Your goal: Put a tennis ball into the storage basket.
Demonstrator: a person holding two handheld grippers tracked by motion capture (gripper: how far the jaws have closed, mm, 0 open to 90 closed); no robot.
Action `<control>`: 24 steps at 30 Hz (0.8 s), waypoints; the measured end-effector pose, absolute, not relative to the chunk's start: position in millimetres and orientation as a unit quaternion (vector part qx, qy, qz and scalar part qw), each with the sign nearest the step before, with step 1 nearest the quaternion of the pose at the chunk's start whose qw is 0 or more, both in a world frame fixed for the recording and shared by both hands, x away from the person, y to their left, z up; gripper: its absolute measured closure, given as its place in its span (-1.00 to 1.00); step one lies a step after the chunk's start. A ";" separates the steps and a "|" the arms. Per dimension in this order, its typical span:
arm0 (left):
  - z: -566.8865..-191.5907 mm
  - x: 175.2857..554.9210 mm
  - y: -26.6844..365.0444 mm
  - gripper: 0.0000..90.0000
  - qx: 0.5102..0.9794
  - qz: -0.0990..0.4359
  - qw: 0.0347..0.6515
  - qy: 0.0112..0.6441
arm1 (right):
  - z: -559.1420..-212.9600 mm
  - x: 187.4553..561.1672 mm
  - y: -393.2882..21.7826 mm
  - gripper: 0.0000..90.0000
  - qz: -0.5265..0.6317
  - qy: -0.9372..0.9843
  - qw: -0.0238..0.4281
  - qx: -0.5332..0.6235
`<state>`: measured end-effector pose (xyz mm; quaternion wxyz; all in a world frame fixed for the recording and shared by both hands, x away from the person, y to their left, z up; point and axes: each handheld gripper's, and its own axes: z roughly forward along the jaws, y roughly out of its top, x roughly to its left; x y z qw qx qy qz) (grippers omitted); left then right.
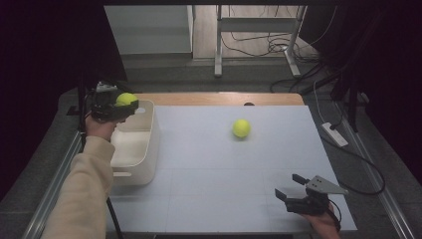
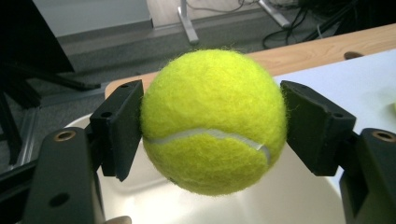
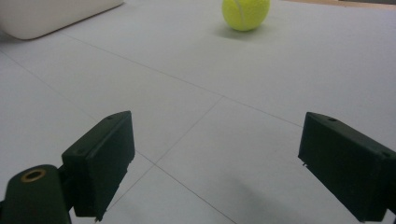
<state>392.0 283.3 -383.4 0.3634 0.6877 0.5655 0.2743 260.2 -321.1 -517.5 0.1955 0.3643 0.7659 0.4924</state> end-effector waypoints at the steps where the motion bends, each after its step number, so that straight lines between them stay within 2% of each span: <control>1: -383.4 392.0 283.3 -0.41 0.688 0.274 0.363 0.566 | -517.5 260.2 -321.0 -0.76 0.492 0.766 0.195 0.364; 24: -391.6 395.8 289.1 -0.43 0.692 0.263 0.340 0.580 | -518.1 260.8 -321.4 -0.76 0.492 0.766 0.195 0.365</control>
